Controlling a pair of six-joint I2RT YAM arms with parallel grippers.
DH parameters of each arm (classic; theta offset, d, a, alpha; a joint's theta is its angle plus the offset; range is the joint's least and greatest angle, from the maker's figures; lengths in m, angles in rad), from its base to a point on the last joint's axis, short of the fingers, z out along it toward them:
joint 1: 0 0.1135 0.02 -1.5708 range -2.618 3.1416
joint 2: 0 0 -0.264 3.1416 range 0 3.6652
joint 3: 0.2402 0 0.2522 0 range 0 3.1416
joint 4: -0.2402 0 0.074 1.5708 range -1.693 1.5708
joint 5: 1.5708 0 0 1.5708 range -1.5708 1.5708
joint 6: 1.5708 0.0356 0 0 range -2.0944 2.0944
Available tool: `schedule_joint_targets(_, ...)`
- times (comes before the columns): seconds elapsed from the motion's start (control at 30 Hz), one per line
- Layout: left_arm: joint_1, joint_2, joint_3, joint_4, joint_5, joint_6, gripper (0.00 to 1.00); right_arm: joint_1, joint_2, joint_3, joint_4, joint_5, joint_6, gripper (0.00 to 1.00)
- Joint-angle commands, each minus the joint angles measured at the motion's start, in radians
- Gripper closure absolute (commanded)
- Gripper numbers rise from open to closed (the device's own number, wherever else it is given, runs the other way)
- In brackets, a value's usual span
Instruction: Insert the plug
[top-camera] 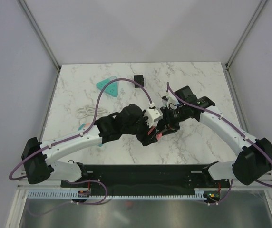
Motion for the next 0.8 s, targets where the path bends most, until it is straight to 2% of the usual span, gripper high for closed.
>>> schedule_joint_targets(0.0, -0.005, -0.014, 0.006, 0.057, 0.007, 0.073, 0.98, 0.006, -0.01, -0.019, -0.001, -0.054, -0.041, 0.56)
schedule_joint_targets(0.03, -0.005, -0.013, 0.006, 0.057, 0.015, 0.076, 0.98, 0.008, -0.005, -0.021, 0.0, -0.059, -0.044, 0.59)
schedule_joint_targets(0.07, -0.005, -0.01, 0.007, 0.057, 0.017, 0.084, 0.98, 0.008, -0.002, -0.023, 0.008, -0.065, -0.049, 0.65)
schedule_joint_targets(0.1, -0.005, -0.008, 0.007, 0.057, 0.015, 0.087, 0.98, 0.008, -0.002, -0.023, 0.015, -0.077, -0.046, 0.76)
schedule_joint_targets(0.17, -0.006, -0.002, 0.007, 0.056, 0.009, 0.096, 0.97, 0.008, 0.0, -0.035, 0.057, -0.12, -0.038, 0.85)
schedule_joint_targets(0.2, -0.006, -0.001, 0.007, 0.056, 0.004, 0.1, 0.96, 0.009, 0.001, -0.042, 0.065, -0.131, -0.027, 0.94)
schedule_joint_targets(0.23, -0.005, 0.002, 0.009, 0.054, 0.0, 0.104, 0.94, 0.009, 0.004, -0.044, 0.074, -0.14, -0.026, 0.99)
schedule_joint_targets(0.3, -0.005, 0.006, 0.015, 0.042, -0.019, 0.107, 0.69, 0.008, 0.006, -0.044, 0.085, -0.133, -0.02, 1.0)
schedule_joint_targets(0.33, -0.005, 0.006, 0.015, 0.039, -0.026, 0.105, 0.46, 0.008, 0.006, -0.039, 0.085, -0.108, -0.015, 1.0)
schedule_joint_targets(0.4, -0.005, -0.007, 0.012, 0.034, -0.054, 0.102, 0.3, 0.006, 0.0, -0.018, 0.086, -0.055, -0.004, 1.0)
schedule_joint_targets(0.43, -0.005, -0.013, 0.009, 0.031, -0.062, 0.101, 0.24, 0.002, -0.002, -0.009, 0.083, 0.031, 0.005, 1.0)
schedule_joint_targets(0.53, -0.005, -0.037, 0.009, 0.007, -0.092, 0.101, 0.16, -0.008, -0.003, 0.031, 0.083, 0.184, 0.029, 1.0)
schedule_joint_targets(0.57, -0.005, -0.043, 0.007, 0.001, -0.1, 0.101, 0.11, -0.014, -0.002, 0.042, 0.077, 0.305, 0.04, 1.0)
schedule_joint_targets(0.63, -0.005, -0.065, 0.007, -0.021, -0.118, 0.093, 0.01, -0.026, -0.002, 0.065, 0.075, 0.408, 0.077, 1.0)
schedule_joint_targets(0.77, 0.009, -0.096, 0.003, -0.061, -0.174, 0.074, 0.0, -0.047, 0.006, 0.111, 0.074, 0.614, 0.12, 1.0)
